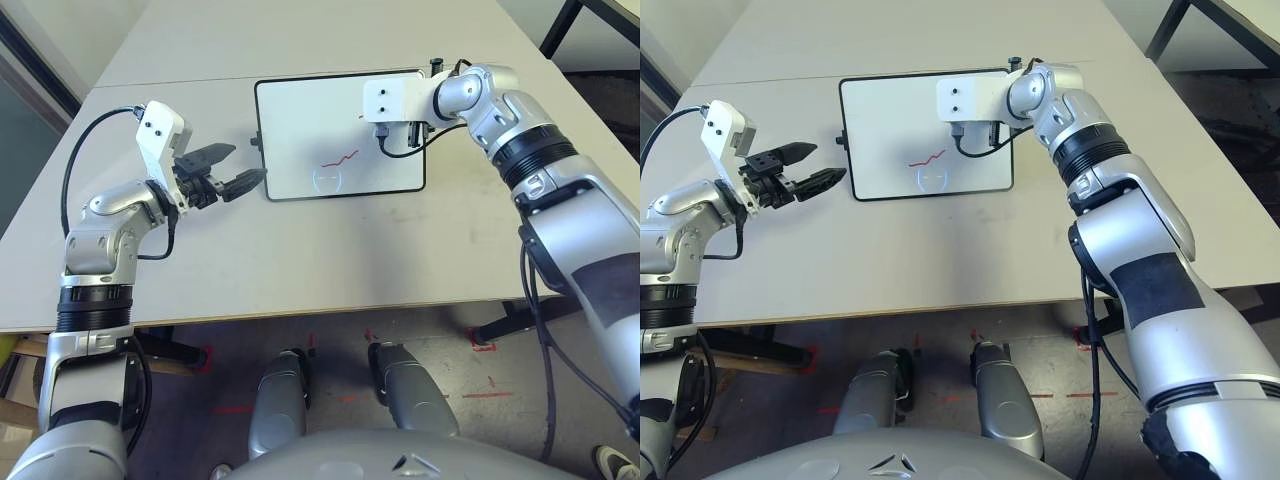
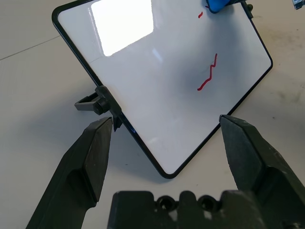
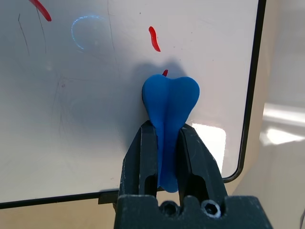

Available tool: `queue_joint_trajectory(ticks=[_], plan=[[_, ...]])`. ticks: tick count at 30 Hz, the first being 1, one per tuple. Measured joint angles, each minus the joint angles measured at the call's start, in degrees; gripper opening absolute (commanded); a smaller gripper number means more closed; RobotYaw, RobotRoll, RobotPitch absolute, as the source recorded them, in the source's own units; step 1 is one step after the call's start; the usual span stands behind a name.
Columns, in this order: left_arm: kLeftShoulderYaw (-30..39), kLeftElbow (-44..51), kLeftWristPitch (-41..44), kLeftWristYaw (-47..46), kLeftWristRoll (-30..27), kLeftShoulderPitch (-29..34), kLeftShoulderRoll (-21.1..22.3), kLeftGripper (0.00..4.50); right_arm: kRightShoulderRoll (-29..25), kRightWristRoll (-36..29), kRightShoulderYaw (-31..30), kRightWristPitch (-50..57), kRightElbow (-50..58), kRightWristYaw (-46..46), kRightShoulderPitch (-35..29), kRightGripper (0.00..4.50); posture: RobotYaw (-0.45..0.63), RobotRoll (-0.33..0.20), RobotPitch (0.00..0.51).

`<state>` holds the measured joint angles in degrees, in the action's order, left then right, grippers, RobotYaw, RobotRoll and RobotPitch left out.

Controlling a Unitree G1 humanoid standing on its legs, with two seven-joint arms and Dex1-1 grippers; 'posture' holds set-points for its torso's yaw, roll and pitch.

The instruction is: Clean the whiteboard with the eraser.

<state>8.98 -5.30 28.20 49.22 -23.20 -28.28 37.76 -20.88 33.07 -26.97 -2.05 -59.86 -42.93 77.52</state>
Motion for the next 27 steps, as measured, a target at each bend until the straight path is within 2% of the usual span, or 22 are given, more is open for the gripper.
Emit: queue_joint_trajectory(ticks=[27], plan=[[0.0, 0.31, 0.03, -1.81, -0.43, 1.12, -0.5, 4.5, 4.63, 1.72, -1.2, 2.0, -0.19, 0.26, 0.82, 0.35, -0.11, 0.0, 0.18]])
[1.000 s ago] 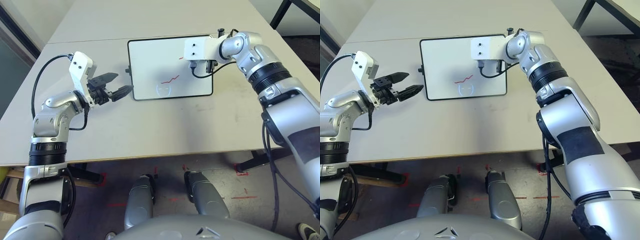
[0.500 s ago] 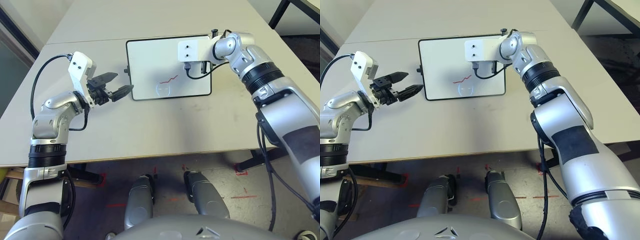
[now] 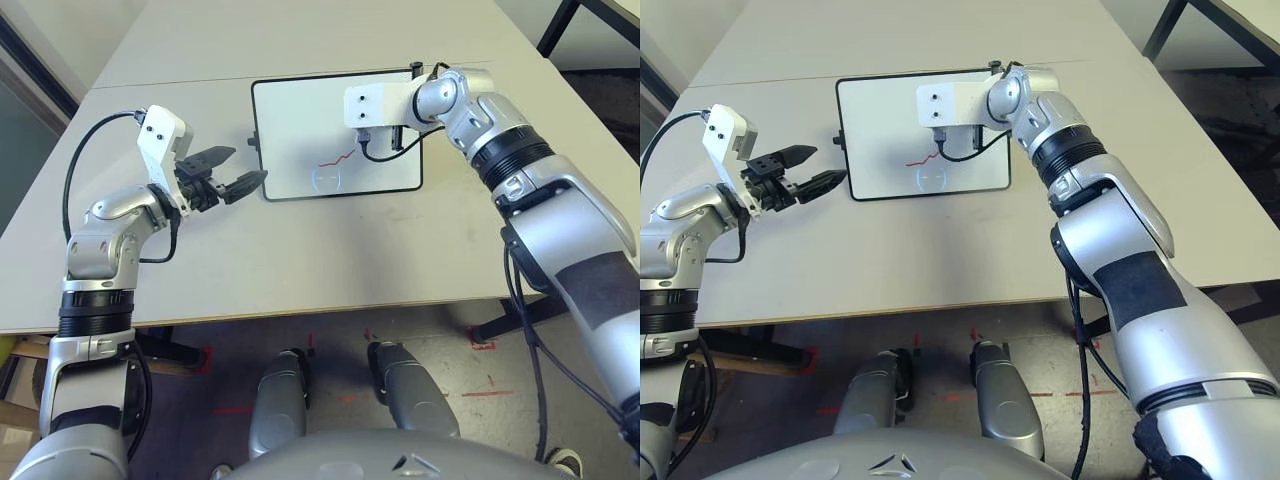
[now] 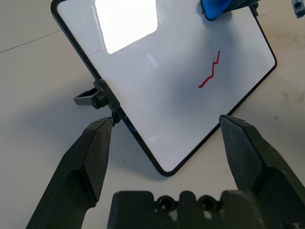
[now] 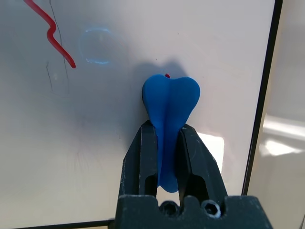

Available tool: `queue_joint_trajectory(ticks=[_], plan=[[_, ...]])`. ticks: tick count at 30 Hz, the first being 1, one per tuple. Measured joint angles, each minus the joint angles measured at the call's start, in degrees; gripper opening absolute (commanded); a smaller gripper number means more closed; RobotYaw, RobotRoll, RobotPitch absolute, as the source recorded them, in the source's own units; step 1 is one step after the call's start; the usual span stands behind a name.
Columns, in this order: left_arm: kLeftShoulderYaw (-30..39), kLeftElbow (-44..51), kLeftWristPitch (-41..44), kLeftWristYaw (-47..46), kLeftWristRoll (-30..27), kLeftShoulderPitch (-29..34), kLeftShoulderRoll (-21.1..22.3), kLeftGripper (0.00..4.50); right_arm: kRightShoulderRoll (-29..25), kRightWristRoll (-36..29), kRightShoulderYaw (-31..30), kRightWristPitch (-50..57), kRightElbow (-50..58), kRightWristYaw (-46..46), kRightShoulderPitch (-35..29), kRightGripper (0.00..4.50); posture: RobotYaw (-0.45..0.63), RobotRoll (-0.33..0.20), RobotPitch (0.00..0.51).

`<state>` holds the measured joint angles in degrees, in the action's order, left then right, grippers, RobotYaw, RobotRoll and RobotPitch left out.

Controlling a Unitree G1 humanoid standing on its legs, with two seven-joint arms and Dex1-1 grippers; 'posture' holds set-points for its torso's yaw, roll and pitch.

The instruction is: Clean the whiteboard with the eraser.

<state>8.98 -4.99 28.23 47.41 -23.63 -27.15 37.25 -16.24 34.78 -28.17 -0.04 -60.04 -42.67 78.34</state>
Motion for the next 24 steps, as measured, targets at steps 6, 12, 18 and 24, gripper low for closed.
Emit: queue_joint_trajectory(ticks=[6, 12, 18, 24], plan=[[0.0, 0.01, -0.01, -0.12, -0.01, 0.08, -0.28, 4.5, 0.78, 0.2, -0.3, 0.13, 0.0, 0.26, 0.03, 0.35, -0.11, 0.0, 0.178], [0.0, 0.02, -0.01, -0.31, -0.01, 0.15, -0.41, 4.5, 0.93, 0.26, -0.51, 0.43, -0.48, 0.35, 0.37, 0.35, -0.1, 0.0, 0.176], [0.0, 0.02, -0.04, -0.31, -0.01, 0.15, -0.42, 4.5, 0.28, 0.29, -0.93, -0.12, -0.79, 0.3, 0.52, 0.35, -0.11, 0.0, 0.173], [-0.01, 0.01, -0.06, -0.3, -0.01, 0.14, -0.47, 4.5, -1.02, 0.28, -1.48, -0.57, -0.82, 0.05, 0.53, 0.35, -0.12, 0.0, 0.172]])
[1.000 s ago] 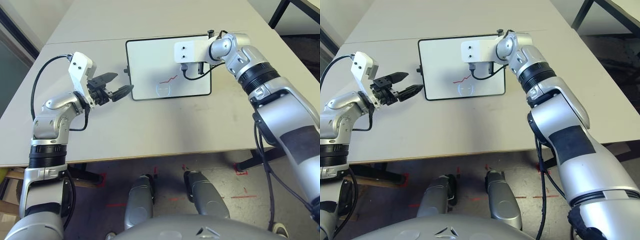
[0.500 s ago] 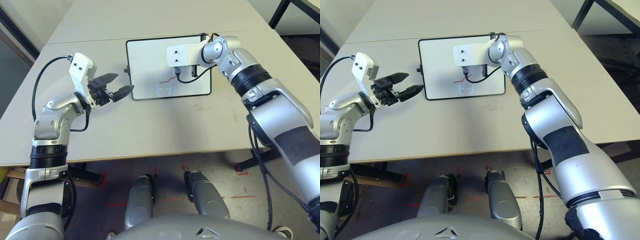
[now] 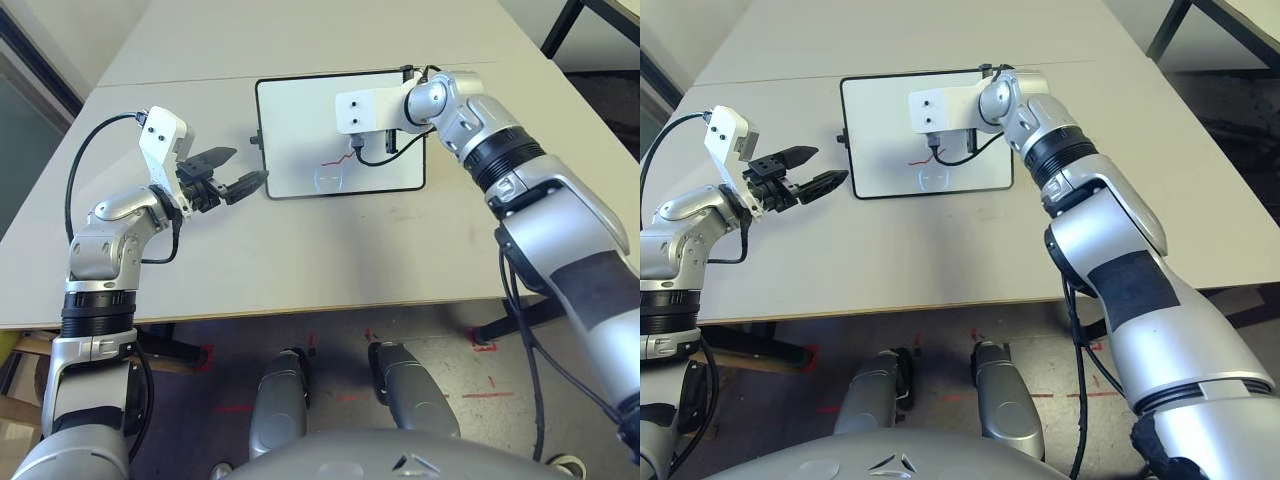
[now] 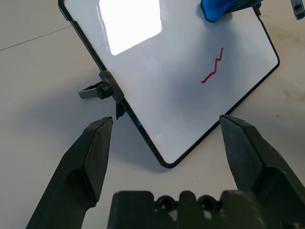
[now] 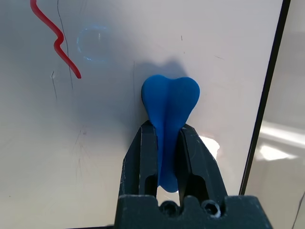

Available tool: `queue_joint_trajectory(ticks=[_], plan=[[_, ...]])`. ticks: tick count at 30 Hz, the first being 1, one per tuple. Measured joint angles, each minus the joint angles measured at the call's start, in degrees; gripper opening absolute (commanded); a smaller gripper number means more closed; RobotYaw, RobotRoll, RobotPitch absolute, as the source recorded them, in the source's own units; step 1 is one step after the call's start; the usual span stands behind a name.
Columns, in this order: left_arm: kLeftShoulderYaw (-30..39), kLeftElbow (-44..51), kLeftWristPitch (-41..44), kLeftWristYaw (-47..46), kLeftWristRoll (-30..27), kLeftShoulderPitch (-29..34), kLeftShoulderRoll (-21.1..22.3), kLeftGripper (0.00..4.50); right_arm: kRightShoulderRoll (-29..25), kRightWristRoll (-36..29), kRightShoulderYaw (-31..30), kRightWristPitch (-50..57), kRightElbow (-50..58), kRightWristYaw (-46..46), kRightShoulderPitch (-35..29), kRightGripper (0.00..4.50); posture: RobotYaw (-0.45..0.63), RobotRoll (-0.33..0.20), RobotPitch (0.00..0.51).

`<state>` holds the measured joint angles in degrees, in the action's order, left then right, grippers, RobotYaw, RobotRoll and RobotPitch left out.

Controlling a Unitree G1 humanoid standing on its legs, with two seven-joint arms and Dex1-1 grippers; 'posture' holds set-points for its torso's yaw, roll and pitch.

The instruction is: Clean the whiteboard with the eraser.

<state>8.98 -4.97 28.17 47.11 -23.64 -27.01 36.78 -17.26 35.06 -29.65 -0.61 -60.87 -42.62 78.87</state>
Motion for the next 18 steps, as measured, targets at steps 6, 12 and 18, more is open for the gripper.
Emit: queue_joint_trajectory(ticks=[6, 12, 18], plan=[[-0.01, -0.04, -0.16, 0.09, 0.0, -0.02, -0.07, 4.5, -1.05, 0.0, -0.11, 0.0, -0.08, -0.08, 0.0, 0.35, -0.13, 0.0, 0.174], [-0.07, -0.15, -0.33, 0.41, 0.01, -0.47, -0.22, 4.5, -2.2, -0.03, -0.11, -0.05, -0.04, -0.34, 0.0, 0.35, -0.13, 0.0, 0.175], [-0.09, -0.17, -0.34, 0.49, 0.01, -0.7, -0.23, 4.5, -3.13, -0.03, -0.12, -0.43, -0.02, -0.49, -0.01, 0.35, -0.13, 0.0, 0.177]])
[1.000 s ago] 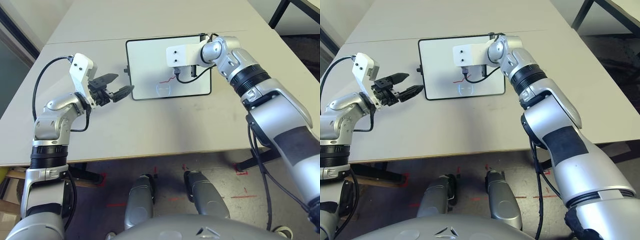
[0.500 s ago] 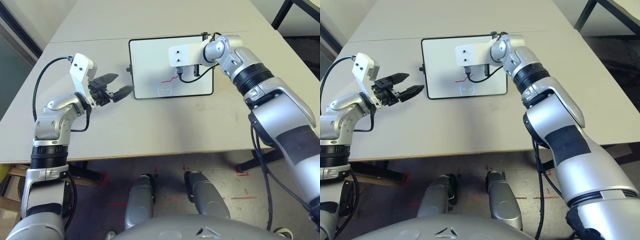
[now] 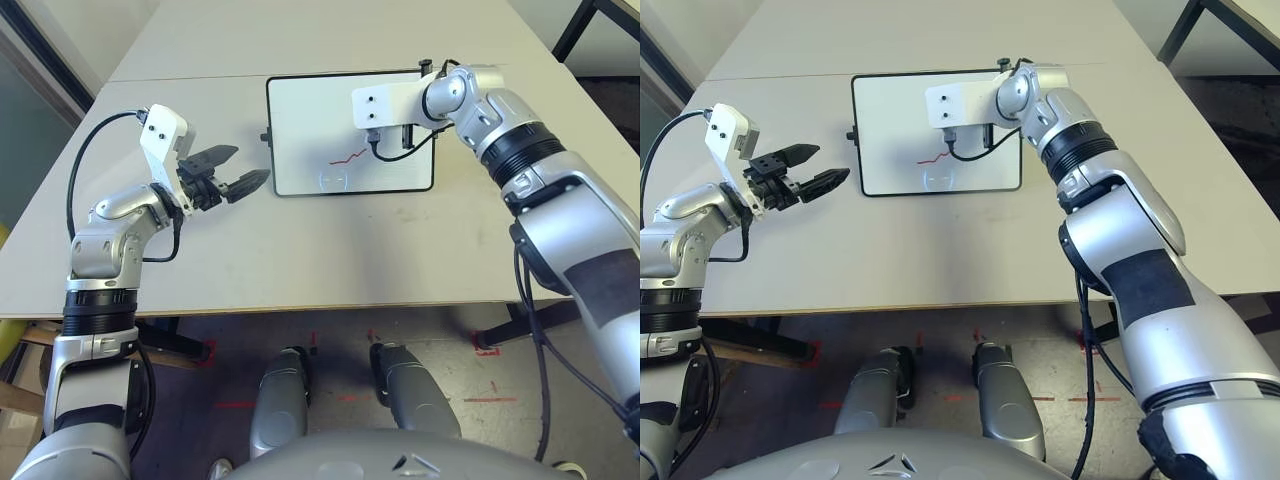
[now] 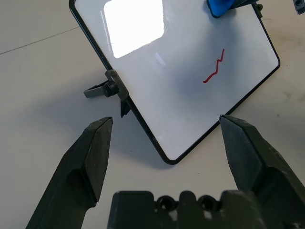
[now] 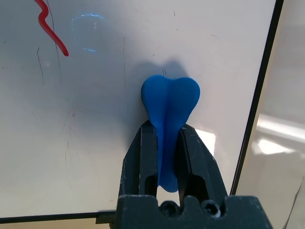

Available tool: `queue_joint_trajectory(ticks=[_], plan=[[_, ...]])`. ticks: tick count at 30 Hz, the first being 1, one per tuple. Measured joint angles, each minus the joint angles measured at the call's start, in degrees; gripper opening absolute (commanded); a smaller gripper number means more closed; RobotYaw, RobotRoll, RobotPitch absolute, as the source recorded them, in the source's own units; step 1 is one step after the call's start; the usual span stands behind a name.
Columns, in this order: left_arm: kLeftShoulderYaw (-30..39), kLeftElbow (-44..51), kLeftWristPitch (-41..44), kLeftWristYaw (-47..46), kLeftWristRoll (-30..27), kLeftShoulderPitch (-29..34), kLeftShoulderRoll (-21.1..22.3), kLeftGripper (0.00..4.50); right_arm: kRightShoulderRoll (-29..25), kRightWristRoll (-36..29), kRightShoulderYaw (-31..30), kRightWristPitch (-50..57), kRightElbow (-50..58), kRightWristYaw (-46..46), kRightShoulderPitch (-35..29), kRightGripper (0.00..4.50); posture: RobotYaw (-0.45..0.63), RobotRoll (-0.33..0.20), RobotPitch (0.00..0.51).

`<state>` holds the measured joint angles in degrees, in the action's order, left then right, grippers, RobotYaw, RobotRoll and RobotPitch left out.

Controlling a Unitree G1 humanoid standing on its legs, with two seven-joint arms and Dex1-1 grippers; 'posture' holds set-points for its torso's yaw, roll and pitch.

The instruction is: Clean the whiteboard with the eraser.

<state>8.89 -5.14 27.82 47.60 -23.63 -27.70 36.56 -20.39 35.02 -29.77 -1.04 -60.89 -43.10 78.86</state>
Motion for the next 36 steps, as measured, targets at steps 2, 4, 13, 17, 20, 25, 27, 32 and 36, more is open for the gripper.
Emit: queue_joint_trajectory(ticks=[2, 4, 13, 17, 20, 25, 27, 32, 36], plan=[[0.0, -0.01, 0.0, 0.03, 0.0, -0.07, 0.0, 4.5, -0.61, 0.01, -0.03, -0.03, -0.02, 0.0, 0.0, 0.35, -0.13, 0.0, 0.178], [0.0, -0.04, 0.0, 0.14, 0.0, -0.07, 0.0, 4.5, -1.29, 0.03, -0.2, -0.09, -0.03, 0.0, 0.0, 0.35, -0.13, 0.0, 0.178], [-0.04, -0.16, -0.01, 0.55, 0.01, -0.19, -0.08, 4.5, -3.93, 0.08, -0.68, -0.19, -0.17, 0.05, -0.14, 0.35, -0.14, 0.0, 0.182], [-0.29, -0.21, -0.01, 0.62, 0.01, -0.55, -0.09, 4.5, -4.08, 0.06, -0.67, -0.19, -0.02, 0.02, -0.28, 0.35, -0.14, 0.0, 0.183], [-0.47, -0.23, -0.01, 0.7, 0.01, -0.63, -0.09, 4.5, -4.29, -0.04, -0.57, -0.13, 0.6, -0.57, -0.53, 0.35, -0.14, 0.0, 0.185], [-0.51, -0.27, 0.0, 0.96, 0.01, -0.66, -0.06, 4.5, -5.58, -0.33, -0.03, 2.05, 7.2, -5.52, -2.48, 0.35, -0.14, 0.0, 0.187], [-0.53, -0.33, 0.0, 1.13, 0.01, -0.67, -0.05, 4.5, -6.19, -0.53, 0.09, 3.3, 11.15, -7.63, -3.83, 0.35, -0.15, 0.0, 0.188], [-0.69, -0.46, 0.0, 1.32, 0.03, -0.76, -0.05, 4.5, -7.04, -0.58, 0.27, 7.72, 22.48, -11.88, -8.02, 0.34, -0.15, 0.0, 0.188], [-1.0, -0.54, -0.01, 1.34, 0.04, -0.88, -0.06, 4.5, -7.02, -0.23, 0.26, 10.34, 28.35, -12.58, -10.94, 0.34, -0.15, 0.0, 0.187]])
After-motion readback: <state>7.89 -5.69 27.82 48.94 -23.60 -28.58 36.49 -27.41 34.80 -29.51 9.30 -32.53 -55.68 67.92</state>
